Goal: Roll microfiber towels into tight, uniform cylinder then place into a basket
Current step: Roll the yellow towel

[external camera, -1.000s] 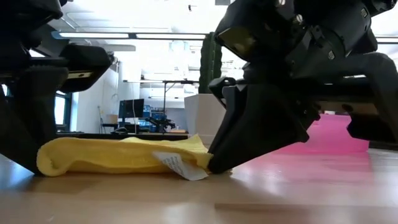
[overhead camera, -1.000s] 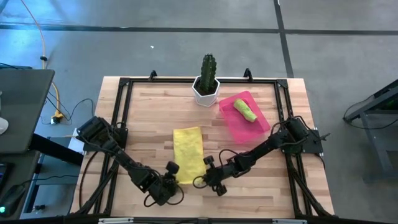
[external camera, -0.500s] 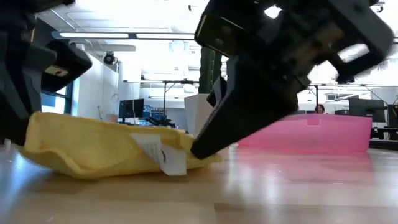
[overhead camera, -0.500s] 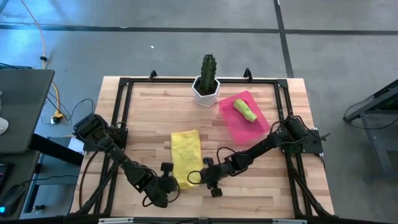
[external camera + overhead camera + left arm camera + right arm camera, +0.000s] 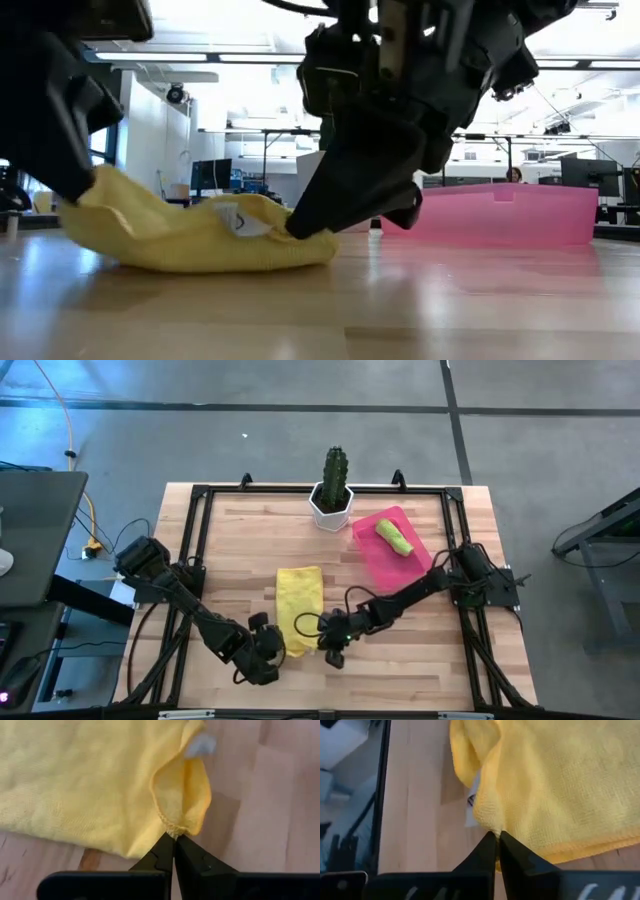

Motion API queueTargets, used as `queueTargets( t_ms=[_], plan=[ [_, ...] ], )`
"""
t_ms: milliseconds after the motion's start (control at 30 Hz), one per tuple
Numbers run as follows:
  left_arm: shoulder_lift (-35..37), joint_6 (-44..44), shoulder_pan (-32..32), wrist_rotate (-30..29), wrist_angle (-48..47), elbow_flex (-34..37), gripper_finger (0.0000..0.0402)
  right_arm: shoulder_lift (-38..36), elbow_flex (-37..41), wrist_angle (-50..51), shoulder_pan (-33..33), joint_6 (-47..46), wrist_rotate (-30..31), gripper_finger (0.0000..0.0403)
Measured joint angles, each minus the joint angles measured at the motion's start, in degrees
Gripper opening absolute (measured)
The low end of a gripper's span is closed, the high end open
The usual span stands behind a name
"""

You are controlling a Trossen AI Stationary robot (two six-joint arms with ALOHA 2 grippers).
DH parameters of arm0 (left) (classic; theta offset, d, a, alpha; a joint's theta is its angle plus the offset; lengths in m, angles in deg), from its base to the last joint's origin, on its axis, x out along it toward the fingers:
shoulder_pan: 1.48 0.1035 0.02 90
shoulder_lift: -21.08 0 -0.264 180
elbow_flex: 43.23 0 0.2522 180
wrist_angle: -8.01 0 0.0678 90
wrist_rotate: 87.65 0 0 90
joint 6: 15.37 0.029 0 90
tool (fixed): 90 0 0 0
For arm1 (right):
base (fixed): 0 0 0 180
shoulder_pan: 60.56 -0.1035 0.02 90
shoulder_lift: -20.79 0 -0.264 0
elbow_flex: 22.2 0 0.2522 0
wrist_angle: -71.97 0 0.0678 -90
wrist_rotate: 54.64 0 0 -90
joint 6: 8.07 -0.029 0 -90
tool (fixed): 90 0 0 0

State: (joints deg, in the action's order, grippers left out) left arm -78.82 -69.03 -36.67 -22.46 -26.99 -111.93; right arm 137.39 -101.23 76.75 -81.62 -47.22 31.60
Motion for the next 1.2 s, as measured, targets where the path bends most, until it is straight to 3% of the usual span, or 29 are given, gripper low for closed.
queueTargets(
  t_ms=[233, 600, 767, 900, 1067, 1200],
  plan=[
    [0.2, -11.3, 1.7, 1.3, -5.4, 0.2, 0.0004, 0.0, -0.1, 0.6, 0.9, -6.4, -0.6, 0.0007],
    [-0.9, -14.2, 4.7, 2.4, -7.0, 0.2, 0.0031, -0.1, -0.1, 2.4, 1.2, -6.9, 0.6, 0.001],
    [-2.4, -14.2, 5.2, 4.3, -7.3, 0.1, 0.0032, -0.1, -0.1, 2.3, 1.2, -0.2, 1.8, 0.0011],
    [-3.4, -14.3, 5.2, 4.5, -7.3, 0.0, 0.0033, -0.1, -0.5, 3.2, 1.3, 7.1, 1.8, 0.0042],
    [-3.5, -14.1, 5.2, 4.2, -7.6, 0.0, 0.0033, -0.1, -6.6, 13.4, 1.6, 18.1, -1.3, 0.0101],
    [-3.6, -13.7, 5.2, 4.3, -7.7, 0.0, 0.0033, -0.1, -14.5, 25.1, 0.9, 26.6, -3.3, 0.012]
  ],
)
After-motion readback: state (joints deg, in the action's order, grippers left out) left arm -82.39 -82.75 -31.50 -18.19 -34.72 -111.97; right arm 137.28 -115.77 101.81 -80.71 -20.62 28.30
